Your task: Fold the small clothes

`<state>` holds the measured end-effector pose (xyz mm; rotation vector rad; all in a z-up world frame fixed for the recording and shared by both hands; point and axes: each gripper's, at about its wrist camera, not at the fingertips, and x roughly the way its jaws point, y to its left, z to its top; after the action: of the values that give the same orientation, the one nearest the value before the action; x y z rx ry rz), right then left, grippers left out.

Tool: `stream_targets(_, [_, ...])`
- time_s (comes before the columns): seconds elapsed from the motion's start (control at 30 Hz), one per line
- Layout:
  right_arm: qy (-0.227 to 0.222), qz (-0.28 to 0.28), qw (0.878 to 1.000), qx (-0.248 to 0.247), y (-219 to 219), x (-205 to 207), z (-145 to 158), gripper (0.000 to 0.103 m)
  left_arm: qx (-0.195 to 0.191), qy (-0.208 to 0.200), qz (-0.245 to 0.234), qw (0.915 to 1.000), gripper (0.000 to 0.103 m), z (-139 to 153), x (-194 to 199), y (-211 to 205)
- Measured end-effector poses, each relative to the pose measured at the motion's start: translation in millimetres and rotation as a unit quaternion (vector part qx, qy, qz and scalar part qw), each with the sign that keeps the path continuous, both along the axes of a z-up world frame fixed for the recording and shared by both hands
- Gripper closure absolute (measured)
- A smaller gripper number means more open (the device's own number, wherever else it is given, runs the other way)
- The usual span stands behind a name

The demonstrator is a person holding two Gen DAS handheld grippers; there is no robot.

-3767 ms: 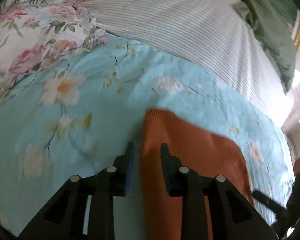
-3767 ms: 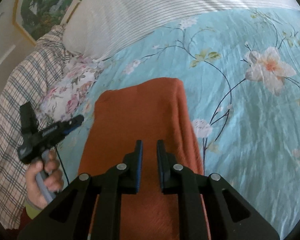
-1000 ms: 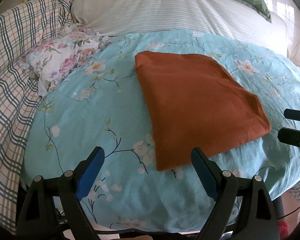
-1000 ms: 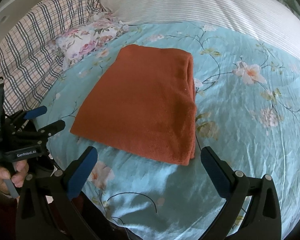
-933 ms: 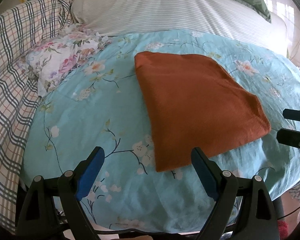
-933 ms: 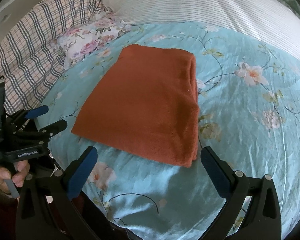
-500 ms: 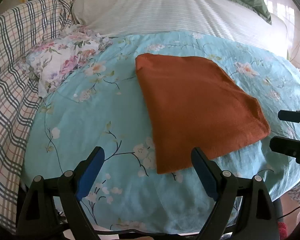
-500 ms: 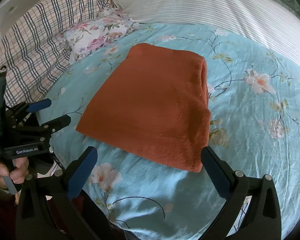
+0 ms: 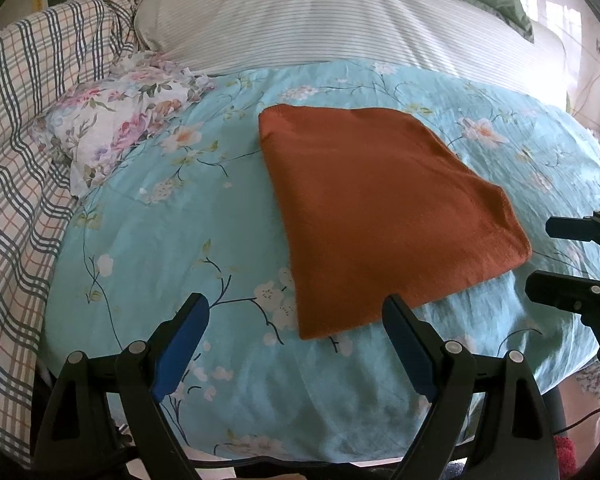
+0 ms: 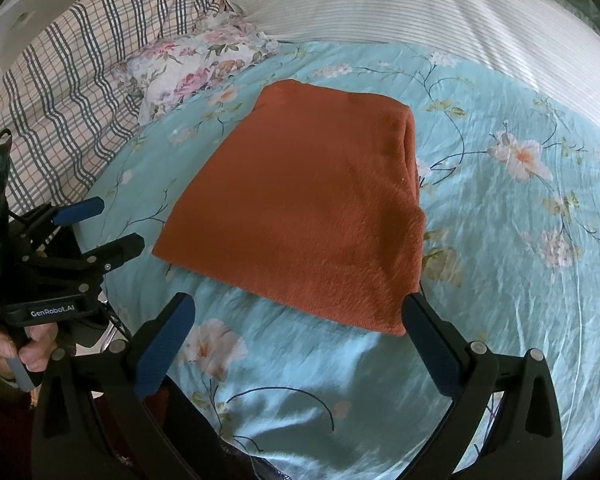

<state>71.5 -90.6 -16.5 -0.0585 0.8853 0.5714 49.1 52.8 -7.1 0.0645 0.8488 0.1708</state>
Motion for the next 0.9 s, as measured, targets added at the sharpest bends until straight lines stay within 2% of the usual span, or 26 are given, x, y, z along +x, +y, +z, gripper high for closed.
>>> stream_targets(0.9, [0.006,0.003,1.000,0.001,-0.7,1.6,-2.4,0.000,-0.002,0.000,-0.002,1.0000,0.014,0.0,0.7,-2.4])
